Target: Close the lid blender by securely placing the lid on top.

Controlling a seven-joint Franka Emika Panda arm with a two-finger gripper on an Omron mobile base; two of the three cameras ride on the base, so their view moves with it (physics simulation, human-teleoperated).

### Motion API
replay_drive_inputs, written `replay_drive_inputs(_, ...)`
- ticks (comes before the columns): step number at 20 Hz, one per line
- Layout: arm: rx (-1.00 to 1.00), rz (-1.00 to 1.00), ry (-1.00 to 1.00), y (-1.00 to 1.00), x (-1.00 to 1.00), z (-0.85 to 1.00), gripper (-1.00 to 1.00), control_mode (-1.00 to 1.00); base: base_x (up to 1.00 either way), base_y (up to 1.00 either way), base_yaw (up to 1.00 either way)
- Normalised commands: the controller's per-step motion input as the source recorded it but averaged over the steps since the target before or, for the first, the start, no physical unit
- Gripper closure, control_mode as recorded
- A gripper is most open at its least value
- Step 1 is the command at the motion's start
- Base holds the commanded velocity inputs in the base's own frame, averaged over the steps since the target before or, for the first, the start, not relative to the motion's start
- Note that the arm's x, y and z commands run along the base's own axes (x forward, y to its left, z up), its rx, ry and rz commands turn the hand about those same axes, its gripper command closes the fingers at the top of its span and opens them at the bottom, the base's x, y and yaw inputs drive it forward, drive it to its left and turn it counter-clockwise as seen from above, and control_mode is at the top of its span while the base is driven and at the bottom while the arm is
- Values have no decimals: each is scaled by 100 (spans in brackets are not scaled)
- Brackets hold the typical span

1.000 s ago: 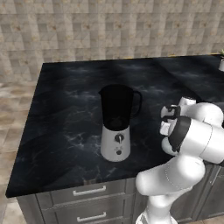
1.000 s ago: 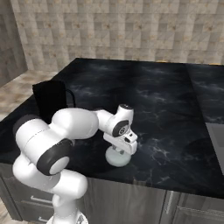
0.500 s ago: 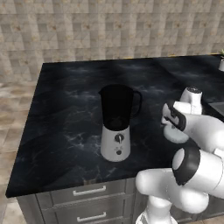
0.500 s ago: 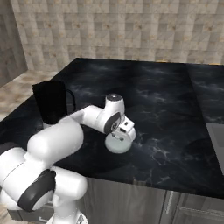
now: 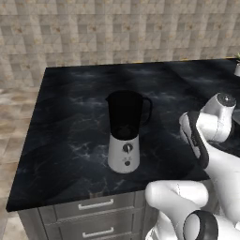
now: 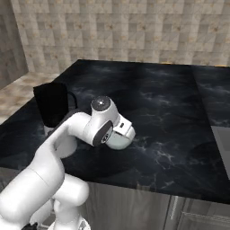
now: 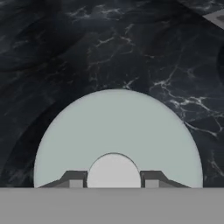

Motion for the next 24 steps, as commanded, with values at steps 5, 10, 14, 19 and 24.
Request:
replay_drive_inputs(5, 0, 5, -22, 1, -40, 85, 100, -100, 0, 0, 0)
replay_drive_inputs(10, 0, 6, -13, 9, -9, 93, 100, -100, 0, 0, 0)
replay_drive_inputs(14, 0, 6, -8, 18, 0, 88, 100, -100, 0, 0, 0)
replay_drive_inputs(19, 0, 10, -2, 27, 0, 68, 100, -100, 0, 0, 0)
replay_drive_inputs(24, 0, 16, 0, 42, 0, 57, 100, -100, 0, 0, 0)
